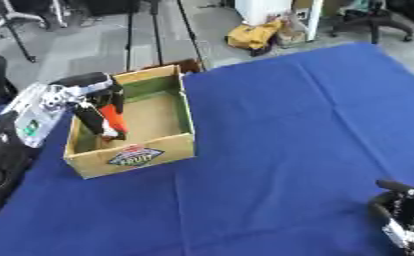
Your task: Pick up objects on the table and place them in the box.
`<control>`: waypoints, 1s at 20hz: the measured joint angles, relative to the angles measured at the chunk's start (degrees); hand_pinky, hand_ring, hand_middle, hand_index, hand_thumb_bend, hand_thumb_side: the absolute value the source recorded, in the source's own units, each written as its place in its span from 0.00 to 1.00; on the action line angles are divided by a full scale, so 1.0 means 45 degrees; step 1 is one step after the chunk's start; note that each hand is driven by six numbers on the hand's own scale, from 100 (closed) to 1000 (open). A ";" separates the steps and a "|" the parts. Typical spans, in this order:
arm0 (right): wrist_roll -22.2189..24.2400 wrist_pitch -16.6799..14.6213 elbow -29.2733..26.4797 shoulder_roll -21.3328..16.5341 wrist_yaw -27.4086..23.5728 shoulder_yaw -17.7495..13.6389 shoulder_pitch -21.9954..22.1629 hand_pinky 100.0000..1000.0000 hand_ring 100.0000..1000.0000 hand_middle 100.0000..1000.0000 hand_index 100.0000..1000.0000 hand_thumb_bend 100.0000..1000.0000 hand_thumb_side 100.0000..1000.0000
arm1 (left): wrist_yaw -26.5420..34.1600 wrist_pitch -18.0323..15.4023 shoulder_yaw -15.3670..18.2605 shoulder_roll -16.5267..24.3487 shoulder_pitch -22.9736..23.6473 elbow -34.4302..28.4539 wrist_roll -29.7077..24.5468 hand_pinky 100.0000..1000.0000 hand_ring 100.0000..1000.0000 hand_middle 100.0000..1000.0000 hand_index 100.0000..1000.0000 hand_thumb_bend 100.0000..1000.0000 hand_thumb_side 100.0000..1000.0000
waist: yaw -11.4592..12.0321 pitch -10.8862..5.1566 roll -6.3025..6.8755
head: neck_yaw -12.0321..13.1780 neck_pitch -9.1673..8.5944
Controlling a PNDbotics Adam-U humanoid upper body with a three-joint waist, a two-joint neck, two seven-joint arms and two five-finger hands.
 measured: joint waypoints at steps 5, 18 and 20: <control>-0.0006 -0.0008 -0.0005 0.0002 0.0038 -0.0001 -0.0071 0.77 0.53 0.51 0.79 0.51 0.41 | -0.0102 -0.0006 0.0021 -0.0085 0.0153 0.0254 0.0001 0.00 0.12 0.10 0.29 0.51 0.00 | -0.0023 0.0087 0.0000 | 0.0000 -0.0032; 0.0000 -0.0019 -0.0007 0.0027 0.0076 -0.0008 -0.0105 0.77 0.53 0.51 0.79 0.51 0.40 | -0.0125 -0.0311 0.0082 -0.0128 0.0369 0.0313 0.1061 0.58 0.57 0.59 0.76 1.00 0.56 | -0.0016 0.0143 0.0001 | -0.0006 -0.0105; 0.0008 -0.0028 -0.0007 0.0028 0.0076 -0.0009 -0.0105 0.77 0.53 0.51 0.79 0.51 0.40 | -0.0151 -0.0327 0.0098 -0.0128 0.0372 0.0210 0.1737 0.63 0.61 0.64 0.81 1.00 0.60 | -0.0007 0.0143 0.0001 | -0.0007 -0.0105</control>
